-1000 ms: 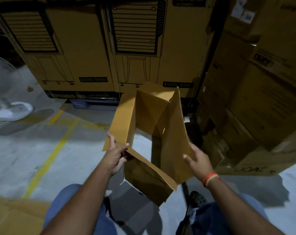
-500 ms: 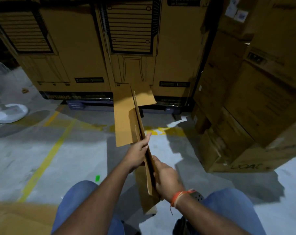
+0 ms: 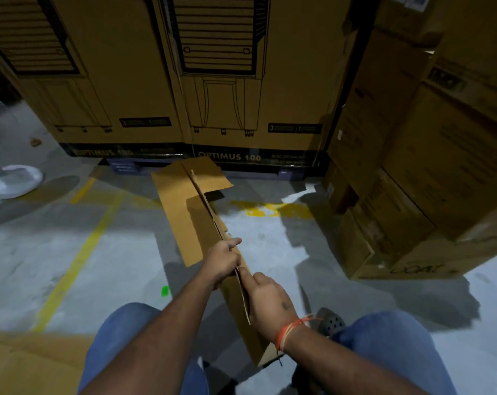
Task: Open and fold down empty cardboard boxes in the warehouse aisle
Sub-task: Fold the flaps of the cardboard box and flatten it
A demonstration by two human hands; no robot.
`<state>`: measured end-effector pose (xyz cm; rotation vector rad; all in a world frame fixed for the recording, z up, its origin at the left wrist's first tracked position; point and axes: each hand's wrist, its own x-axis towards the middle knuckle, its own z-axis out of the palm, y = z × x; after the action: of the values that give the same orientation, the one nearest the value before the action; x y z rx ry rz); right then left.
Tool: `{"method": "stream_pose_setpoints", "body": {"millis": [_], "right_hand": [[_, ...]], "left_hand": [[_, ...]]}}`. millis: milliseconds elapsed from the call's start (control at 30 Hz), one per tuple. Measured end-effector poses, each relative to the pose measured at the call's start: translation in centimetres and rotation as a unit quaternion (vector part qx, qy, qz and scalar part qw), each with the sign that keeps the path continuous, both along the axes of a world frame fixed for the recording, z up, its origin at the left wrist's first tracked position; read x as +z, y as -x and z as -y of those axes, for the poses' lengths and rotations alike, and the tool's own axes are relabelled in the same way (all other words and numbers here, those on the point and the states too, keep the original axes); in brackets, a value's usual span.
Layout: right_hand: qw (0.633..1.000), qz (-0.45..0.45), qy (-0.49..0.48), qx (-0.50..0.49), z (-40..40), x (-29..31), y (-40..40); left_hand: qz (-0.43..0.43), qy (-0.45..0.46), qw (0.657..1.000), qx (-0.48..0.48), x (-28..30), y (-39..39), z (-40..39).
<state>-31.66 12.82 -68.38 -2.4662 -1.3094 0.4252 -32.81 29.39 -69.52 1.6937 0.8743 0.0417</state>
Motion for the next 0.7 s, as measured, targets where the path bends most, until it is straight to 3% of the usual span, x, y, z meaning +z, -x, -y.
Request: {"method": "stream_pose_setpoints", "body": {"millis": [300, 567, 700], "right_hand": [[0.999, 0.037, 0.02, -0.007, 0.0, -1.2, -1.4], [0.984, -0.169, -0.028, -0.05, 0.3, -2.3, -2.8], [0.985, -0.146, -0.055, -0.08, 0.3, -1.5, -3.6]], "left_hand": [[0.053, 0.013, 0.998, 0.04, -1.0, -0.3, 0.5], [0.119, 0.013, 0.993, 0.012, -1.7, -0.6, 0.5], [0.194, 0.057, 0.979, 0.009, -0.7, -1.0, 0.2]]}}
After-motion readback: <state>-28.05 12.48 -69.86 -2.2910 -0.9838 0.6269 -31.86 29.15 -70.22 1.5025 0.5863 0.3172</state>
